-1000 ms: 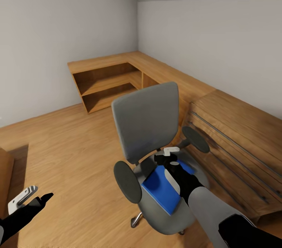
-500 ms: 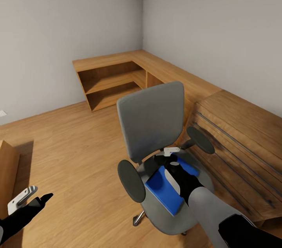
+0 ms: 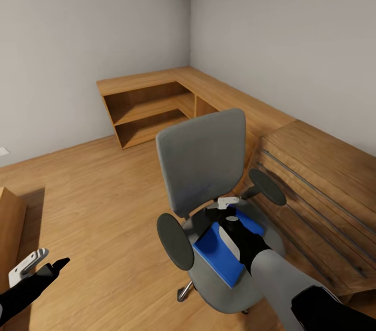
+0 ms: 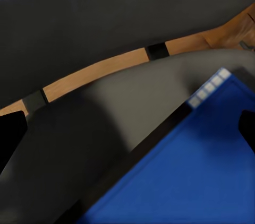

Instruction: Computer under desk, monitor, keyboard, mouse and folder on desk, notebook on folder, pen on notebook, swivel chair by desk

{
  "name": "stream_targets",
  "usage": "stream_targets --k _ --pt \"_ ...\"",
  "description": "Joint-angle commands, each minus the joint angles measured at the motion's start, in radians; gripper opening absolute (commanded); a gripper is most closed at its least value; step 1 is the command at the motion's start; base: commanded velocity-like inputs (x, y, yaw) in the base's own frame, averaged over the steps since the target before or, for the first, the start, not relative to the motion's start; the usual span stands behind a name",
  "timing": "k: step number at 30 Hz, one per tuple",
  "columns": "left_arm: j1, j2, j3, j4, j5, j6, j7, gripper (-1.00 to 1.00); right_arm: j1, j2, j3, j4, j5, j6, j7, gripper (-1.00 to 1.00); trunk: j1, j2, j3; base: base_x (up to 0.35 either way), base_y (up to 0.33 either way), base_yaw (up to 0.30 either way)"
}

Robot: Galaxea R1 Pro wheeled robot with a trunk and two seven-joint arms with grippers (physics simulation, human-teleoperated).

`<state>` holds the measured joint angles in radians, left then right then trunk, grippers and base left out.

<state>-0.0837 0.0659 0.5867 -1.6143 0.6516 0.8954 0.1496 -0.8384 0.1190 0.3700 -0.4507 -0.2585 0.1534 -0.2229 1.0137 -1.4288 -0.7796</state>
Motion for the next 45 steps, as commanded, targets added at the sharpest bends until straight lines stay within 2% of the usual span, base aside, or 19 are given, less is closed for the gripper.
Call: stream_targets --k 1,5,9,11,45 --pt "-0.001 0.0 0.001 -0.001 0.017 0.005 0.009 1.0 -0.001 -0.001 0.009 -0.002 -0.008 0.006 -0.009 1.0 0.0 0.0 -0.001 0.0 0.0 0.0" --pt "-0.001 0.002 0.0 -0.003 0.075 0.005 0.009 1.0 -0.001 -0.002 0.009 -0.002 -0.008 0.007 -0.008 1.0 0.0 0.0 -0.001 0.0 0.0 0.0" --pt "-0.001 0.003 -0.001 -0.004 0.099 0.003 0.009 1.0 -0.001 -0.002 0.009 -0.002 -0.008 0.007 -0.008 1.0 0.0 0.0 -0.001 0.0 0.0 0.0" --pt "-0.001 0.003 0.0 -0.004 0.105 0.002 0.009 1.0 -0.001 -0.002 0.009 -0.002 -0.008 0.008 -0.007 1.0 0.008 -0.014 -0.007 0.0 0.0 0.0" --pt "-0.001 0.003 -0.001 -0.004 0.116 0.0 0.01 1.0 -0.001 -0.003 0.01 -0.002 -0.008 0.008 -0.007 1.0 0.138 -0.252 -0.114 0.0 0.0 0.0"
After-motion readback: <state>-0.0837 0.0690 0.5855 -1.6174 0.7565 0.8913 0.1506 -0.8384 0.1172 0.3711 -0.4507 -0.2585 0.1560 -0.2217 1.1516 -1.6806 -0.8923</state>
